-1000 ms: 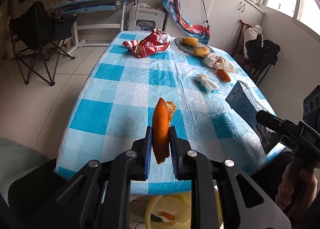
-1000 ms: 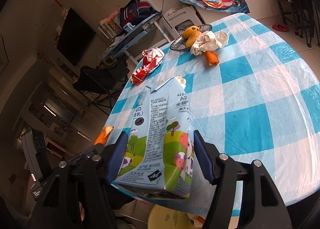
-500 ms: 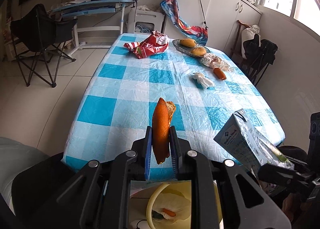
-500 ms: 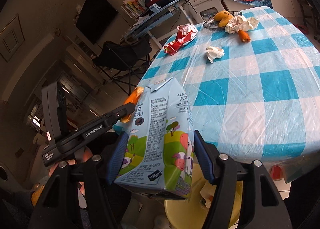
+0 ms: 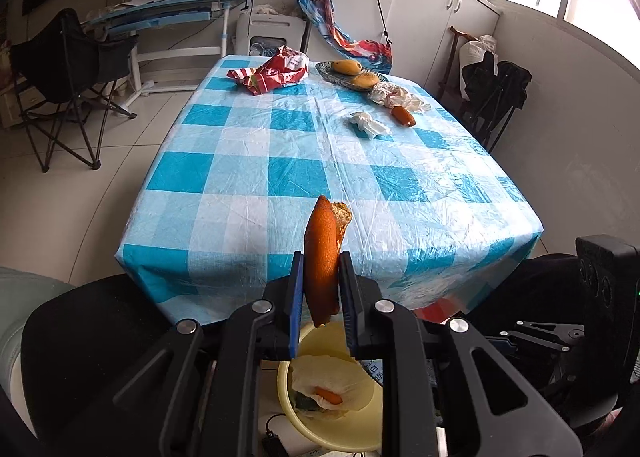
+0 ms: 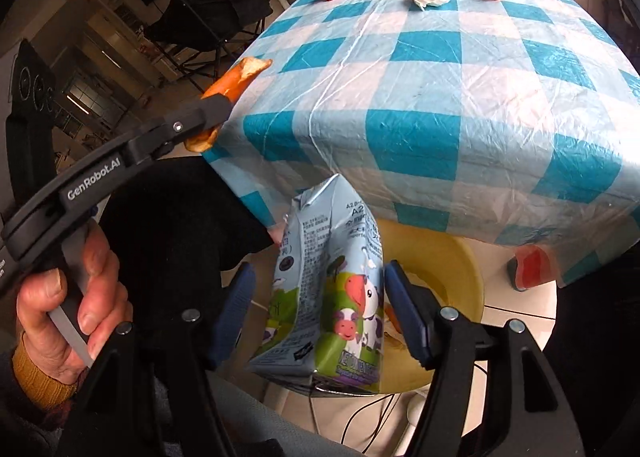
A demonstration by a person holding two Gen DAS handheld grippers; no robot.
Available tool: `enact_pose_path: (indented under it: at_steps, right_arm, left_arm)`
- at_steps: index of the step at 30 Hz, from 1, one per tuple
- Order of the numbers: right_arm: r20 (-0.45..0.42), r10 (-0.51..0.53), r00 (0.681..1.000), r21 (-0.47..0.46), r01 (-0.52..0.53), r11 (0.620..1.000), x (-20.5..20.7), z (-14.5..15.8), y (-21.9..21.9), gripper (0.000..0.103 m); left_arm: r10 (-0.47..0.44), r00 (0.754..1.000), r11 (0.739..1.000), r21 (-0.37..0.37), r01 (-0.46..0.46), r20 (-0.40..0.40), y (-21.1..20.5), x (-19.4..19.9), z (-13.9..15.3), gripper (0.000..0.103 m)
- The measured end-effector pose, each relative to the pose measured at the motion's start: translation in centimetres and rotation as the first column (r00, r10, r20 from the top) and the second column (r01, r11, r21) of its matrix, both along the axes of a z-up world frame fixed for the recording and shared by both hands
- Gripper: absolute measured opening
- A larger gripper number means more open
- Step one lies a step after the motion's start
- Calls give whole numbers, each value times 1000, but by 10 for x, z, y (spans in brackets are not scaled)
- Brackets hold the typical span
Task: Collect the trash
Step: 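Carry the carton and carrot down toward the yellow basin with both tools, then open the right tool over the basin while the left tool releases the carrot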
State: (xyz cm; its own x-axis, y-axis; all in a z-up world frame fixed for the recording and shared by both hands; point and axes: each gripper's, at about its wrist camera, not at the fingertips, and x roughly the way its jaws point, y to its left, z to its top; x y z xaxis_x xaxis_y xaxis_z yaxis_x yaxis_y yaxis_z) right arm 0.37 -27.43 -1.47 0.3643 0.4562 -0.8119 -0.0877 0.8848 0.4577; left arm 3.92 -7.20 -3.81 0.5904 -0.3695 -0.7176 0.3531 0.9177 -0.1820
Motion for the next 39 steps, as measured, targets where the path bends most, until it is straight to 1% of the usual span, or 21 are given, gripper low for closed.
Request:
enact_pose_path:
  at_steps: [2,3,7,9,11,13,14,15,16,17,18,21,24,26,29,34,39]
  right_arm:
    - [48,-77,996,44,75,996,-3,8,-16,67]
    - [78,-119,990,56,115,992,-7,12,-24,70]
    - [167,-240,956,78,230,970,-15,24,-41,75]
    - [198,-284,938,80,273,959,-18,27,-47,76]
    - [207,-307,929,85,296,951,-20,27,-50,79]
    - [209,-329,921,83,318,944,-20,25,-53,79]
    - [209,-335,918,90,323,942,-19,25,-59,79]
    - [211,-341,916,94,328,940,-19,25,-59,79]
    - [213,-346,914,94,333,938,-18,28,-58,79]
    - [214,-350,912,96,337,937,-18,28,-59,80]
    - [214,-352,911,97,339,936,-20,28,-61,80]
    - [218,-356,909,95,343,934,-22,29,-61,81]
    - [222,-354,908,91,342,935,-23,30,-60,81]
    - [223,-355,908,91,343,935,-24,29,-61,81]
    - [228,-358,906,92,346,934,-25,30,-61,81]
    - [229,-357,906,88,346,934,-25,30,-62,82]
    - [230,-354,907,84,344,935,-25,31,-60,82]
  left_arm:
    - [-5,1000,1000,-1,5,-23,1,-3,-6,17]
    - [-6,999,1000,2,6,-34,0,-4,-9,17]
    - [-29,997,1000,3,29,-70,-3,-8,-18,17]
    - [-62,994,998,11,64,-89,-9,-12,-22,17]
    - [-114,985,993,13,117,-132,-19,-14,-31,17]
    - [-154,972,986,31,162,-178,-28,-16,-40,20]
    - [-163,969,984,44,174,-188,-31,-17,-43,27]
    - [-160,970,983,63,174,-183,-34,-19,-44,41]
    - [-151,974,983,77,166,-171,-34,-20,-42,49]
    - [-139,978,985,81,153,-157,-33,-21,-40,61]
    - [-128,981,987,75,140,-147,-30,-21,-38,65]
    - [-84,986,994,52,92,-143,-20,-18,-34,72]
    - [-43,989,999,26,47,-140,-9,-13,-31,73]
    - [-22,993,1000,8,23,-118,-3,-13,-27,74]
    - [11,998,1000,-7,-12,-67,3,-14,-20,78]
    - [70,997,998,-6,-70,12,10,-17,-8,80]
    - [121,991,993,-5,-121,48,18,-16,-3,82]
